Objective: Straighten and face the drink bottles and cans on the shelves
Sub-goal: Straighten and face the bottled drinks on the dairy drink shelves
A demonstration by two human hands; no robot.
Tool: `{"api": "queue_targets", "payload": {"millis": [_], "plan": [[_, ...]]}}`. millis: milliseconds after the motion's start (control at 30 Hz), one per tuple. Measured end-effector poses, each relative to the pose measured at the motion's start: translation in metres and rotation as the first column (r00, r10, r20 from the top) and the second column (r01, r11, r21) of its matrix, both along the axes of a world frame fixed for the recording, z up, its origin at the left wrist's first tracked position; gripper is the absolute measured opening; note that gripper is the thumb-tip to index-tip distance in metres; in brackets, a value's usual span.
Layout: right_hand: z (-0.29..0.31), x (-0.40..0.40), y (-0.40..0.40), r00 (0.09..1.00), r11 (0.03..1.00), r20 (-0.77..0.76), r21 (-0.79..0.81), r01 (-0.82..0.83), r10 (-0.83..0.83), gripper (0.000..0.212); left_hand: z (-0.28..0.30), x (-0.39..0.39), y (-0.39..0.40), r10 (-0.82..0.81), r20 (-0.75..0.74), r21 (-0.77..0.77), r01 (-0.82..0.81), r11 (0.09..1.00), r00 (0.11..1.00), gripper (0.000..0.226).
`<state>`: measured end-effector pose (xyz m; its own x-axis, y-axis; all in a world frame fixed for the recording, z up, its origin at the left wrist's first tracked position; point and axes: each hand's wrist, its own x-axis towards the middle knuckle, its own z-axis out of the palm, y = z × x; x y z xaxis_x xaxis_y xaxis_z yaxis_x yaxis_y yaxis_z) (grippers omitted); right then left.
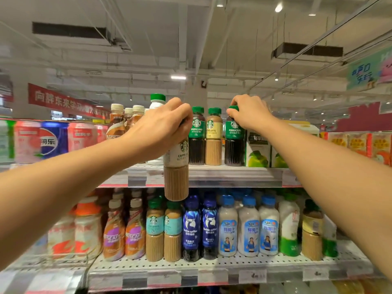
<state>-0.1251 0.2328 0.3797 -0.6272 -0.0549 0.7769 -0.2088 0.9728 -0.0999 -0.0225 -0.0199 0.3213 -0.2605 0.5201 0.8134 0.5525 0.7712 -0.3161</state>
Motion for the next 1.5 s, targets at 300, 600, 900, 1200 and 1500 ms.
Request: {"api": "queue_targets", "payload": {"millis": [300,600,900,1200,1500], "plan": [[-0.001,0.0,-0.003,0.998,1.0,0.06,0.017,-0.005,0.004,0.049,-0.036,0.014,-0.012,0.033,0.065,0.022,-0.035,0.999,0.997,0.018],[-0.071,0.064,-0.013,0.961,0.96,-0.159,-0.131,-0.247,0.226,0.033,-0.102,0.023,-0.003,-0.014,0.213,0.015,0.012,1.0,0.977,0.018],[-0.283,0.146,-0.035,0.586,0.753,0.475,-0.446,-0.483,0.657,0.035,-0.18,0.037,0.02,-0.054,0.386,0.089,0.021,0.996,0.921,0.029],[-0.378,0.146,-0.05,0.645,0.792,0.489,-0.514,-0.331,0.587,0.044,-0.269,0.035,0.029,-0.119,0.495,0.095,0.083,0.992,0.861,0.024],[-0.467,0.107,-0.04,0.619,0.912,0.689,-0.395,-0.115,0.376,0.057,-0.353,-0.005,-0.009,0.09,0.719,-0.098,-0.028,0.995,0.689,0.024]]}}
